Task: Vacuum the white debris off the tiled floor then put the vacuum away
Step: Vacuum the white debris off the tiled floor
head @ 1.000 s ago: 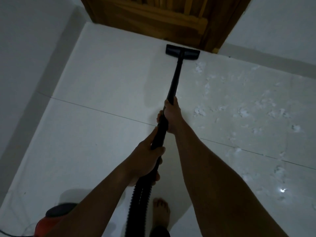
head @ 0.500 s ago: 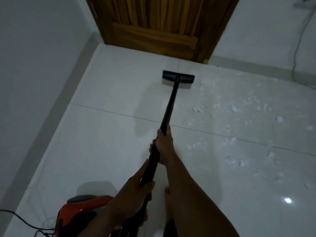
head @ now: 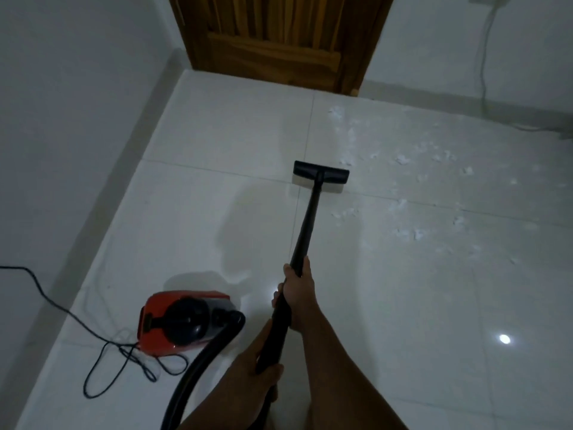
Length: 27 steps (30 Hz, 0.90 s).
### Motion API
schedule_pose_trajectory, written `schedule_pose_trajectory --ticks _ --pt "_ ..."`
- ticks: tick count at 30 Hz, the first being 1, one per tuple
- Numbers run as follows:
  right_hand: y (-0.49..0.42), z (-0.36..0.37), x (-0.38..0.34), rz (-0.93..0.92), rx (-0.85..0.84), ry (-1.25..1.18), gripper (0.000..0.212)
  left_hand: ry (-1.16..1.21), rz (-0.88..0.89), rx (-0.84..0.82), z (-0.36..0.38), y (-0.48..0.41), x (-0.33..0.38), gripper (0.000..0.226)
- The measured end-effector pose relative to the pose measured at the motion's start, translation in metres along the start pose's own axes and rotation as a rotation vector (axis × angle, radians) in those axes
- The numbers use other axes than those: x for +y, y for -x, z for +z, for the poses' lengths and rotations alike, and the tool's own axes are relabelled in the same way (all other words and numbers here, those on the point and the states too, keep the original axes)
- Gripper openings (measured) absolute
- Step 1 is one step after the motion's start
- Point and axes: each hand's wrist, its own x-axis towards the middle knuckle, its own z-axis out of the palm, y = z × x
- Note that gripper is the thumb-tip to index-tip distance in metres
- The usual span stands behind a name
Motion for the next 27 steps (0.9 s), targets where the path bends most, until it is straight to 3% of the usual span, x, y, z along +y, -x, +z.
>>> schedule_pose_trajectory --ticks 5,7,10,18,27 --pt "0.043 -0.039 0.068 0.023 0.01 0.01 0.059 -0.04 0.031 -0.075 0.029 0.044 -0.052 0.066" --pt "0.059 -0.055 0.095 0.031 0.002 0.008 0.06 -0.049 0.067 -0.044 0.042 0.058 -0.079 0.086" --pt "0.083 -0.076 0.132 0.043 0.004 -0.002 0.06 -0.08 -0.017 -0.041 0.064 0.079 -0.125 0.124" --pt "0.131 -0.124 0.201 0.113 -0.027 -0.032 0.057 -0.117 -0.174 -0.08 0.112 0.142 -0.178 0.079" --pt "0.1 -0.159 0.188 0.141 -0.032 -0.011 0.059 -0.136 -0.089 -0.054 0.155 0.124 -0.165 0.073"
